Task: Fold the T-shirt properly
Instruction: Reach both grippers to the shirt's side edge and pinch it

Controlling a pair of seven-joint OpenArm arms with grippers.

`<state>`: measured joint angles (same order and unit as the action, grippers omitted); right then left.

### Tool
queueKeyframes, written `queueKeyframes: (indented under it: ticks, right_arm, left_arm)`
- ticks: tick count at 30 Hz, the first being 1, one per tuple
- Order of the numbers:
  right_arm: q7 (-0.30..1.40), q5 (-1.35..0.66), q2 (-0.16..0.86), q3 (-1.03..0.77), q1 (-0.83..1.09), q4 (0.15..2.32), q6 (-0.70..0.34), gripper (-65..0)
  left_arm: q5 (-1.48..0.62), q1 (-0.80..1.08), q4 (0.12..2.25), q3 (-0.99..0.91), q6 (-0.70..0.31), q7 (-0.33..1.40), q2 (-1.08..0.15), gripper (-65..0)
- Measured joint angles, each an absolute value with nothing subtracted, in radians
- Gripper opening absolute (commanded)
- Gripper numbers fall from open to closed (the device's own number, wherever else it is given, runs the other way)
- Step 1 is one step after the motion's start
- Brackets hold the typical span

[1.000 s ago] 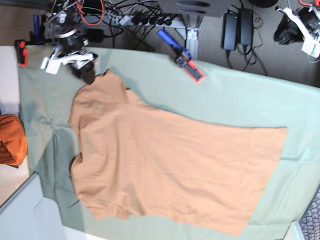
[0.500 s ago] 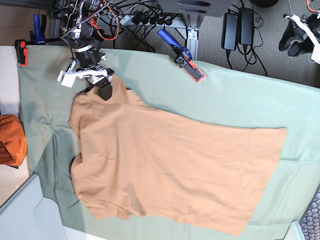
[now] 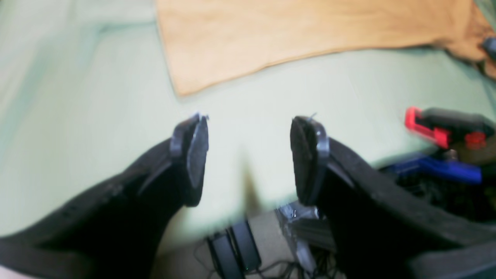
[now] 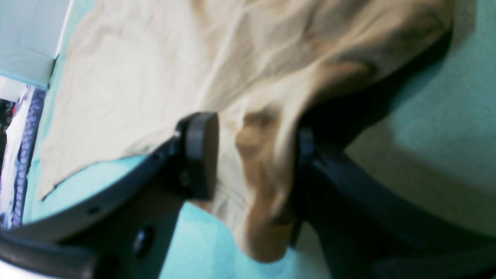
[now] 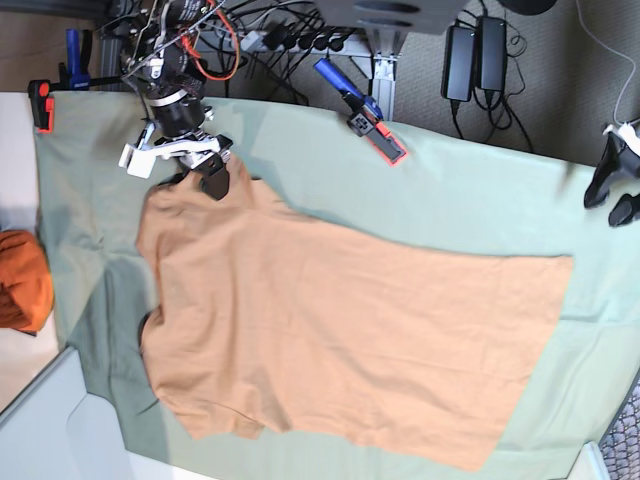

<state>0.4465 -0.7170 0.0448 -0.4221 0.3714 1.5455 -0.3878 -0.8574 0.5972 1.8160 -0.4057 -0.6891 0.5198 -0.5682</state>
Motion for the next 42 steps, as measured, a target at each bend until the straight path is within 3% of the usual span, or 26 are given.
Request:
queueKeyframes:
  ticks: [6,14,35,37,41,42]
  right_arm:
    - [0.447,-0.694,0.049,-0.422,0.371,1.547,-0.388,-37.9]
    - [0.45,-0.683,0.049,-0.422,0.371,1.547,-0.388,-37.9]
    - [0.451,-0.683,0.05,-0.422,0.371,1.547,-0.388,-38.3]
    - [0.45,-0.68,0.049,-0.422,0.371,1.547,-0.388,-43.2]
    - [0.466,-0.672,0.05,-0.422,0.371,1.546,-0.387,-65.0]
    - [0.462,-0.674,0.05,-0.422,0.371,1.545,-0.387,-65.0]
  left_arm:
    - [-0.811,0.328,1.546,-0.213,-0.692,0.519,-0.548,-27.2]
    - [-0.802,0.084,1.207,-0.189,-0.684,0.511,-0.541,-27.2]
    - [-0.827,0.055,1.167,-0.097,-0.693,0.461,-0.44,-27.7]
    - [-0.824,0.055,1.167,-0.094,-0.694,0.441,-0.44,-31.8]
    - [-0.804,0.055,1.17,-0.093,-0.693,0.461,-0.445,-56.8]
    - [-0.805,0.055,1.171,-0.092,-0.693,0.464,-0.443,-60.9]
